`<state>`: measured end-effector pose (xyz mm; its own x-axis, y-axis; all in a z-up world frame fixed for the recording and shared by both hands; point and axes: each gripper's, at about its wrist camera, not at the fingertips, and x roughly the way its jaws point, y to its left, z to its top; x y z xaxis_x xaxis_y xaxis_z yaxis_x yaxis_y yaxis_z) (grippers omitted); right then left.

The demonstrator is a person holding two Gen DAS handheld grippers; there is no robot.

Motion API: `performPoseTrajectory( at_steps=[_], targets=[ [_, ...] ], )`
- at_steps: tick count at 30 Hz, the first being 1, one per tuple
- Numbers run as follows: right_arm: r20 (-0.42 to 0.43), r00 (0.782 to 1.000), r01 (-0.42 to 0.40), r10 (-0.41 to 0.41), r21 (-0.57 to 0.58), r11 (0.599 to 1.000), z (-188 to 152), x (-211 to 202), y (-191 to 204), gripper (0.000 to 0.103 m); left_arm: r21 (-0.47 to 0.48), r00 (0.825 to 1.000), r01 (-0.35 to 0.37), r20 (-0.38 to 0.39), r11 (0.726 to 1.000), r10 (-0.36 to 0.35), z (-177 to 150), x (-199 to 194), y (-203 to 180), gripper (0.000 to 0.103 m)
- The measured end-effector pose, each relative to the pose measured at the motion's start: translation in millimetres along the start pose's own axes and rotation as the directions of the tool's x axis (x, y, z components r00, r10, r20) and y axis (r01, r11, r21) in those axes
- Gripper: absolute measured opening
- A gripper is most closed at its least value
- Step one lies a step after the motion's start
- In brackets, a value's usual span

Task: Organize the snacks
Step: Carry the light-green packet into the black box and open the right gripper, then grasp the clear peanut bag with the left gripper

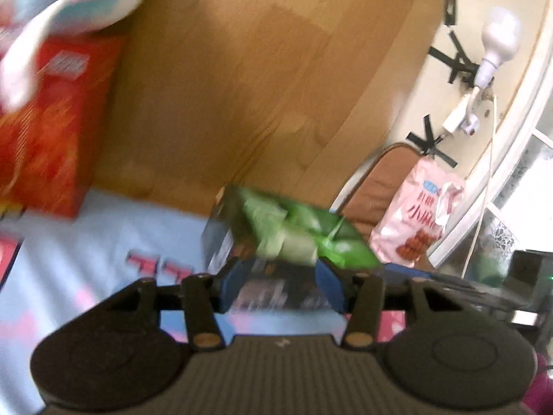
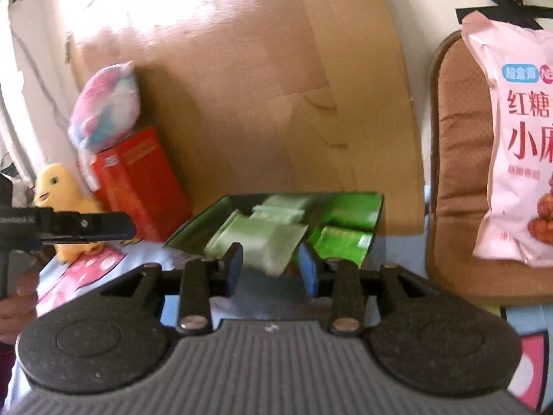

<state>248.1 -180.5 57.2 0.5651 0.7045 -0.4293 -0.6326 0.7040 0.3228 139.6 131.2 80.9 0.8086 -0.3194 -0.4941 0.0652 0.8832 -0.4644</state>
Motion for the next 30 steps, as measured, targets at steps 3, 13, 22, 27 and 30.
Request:
performPoseTrajectory(
  at_steps=[3, 13, 22, 27, 30],
  targets=[
    [-0.033, 0.999, -0.033, 0.032, -0.032, 0.999, -13.5, -15.5, 18.3, 0.042, -0.073, 0.999, 0.01, -0.029, 0.997, -0.012, -23.8, -17.2, 12.5, 0.048],
    [-0.13, 0.988, -0.097, 0.081, -0.125, 0.987, -89.4, -56.6, 92.4, 0.047, -0.09, 0.995, 0.06, -0.072, 0.994, -0.067, -67.2, -48.1, 11.5, 0.048],
    [-0.045, 0.986, 0.154, -0.162, -0.149, 0.977, -137.3, -127.6, 81.4, 0.061, -0.029, 0.958, 0.222, -0.182, 0.975, -0.224, -103.8, -40.7, -39.9, 0.048],
    [-0.044, 0.959, 0.276, -0.28, -0.067, 0.959, -166.8, -159.9, 58.1, 0.064, -0.018, 0.931, 0.245, -0.275, 0.969, -0.24, -124.7, -6.4, -71.3, 0.048],
    [-0.049, 0.957, 0.285, -0.286, -0.03, 0.958, -178.8, -169.9, 50.1, 0.064, -0.02, 0.925, 0.233, -0.305, 0.972, -0.228, -134.4, 11.4, -82.7, 0.053]
  ],
)
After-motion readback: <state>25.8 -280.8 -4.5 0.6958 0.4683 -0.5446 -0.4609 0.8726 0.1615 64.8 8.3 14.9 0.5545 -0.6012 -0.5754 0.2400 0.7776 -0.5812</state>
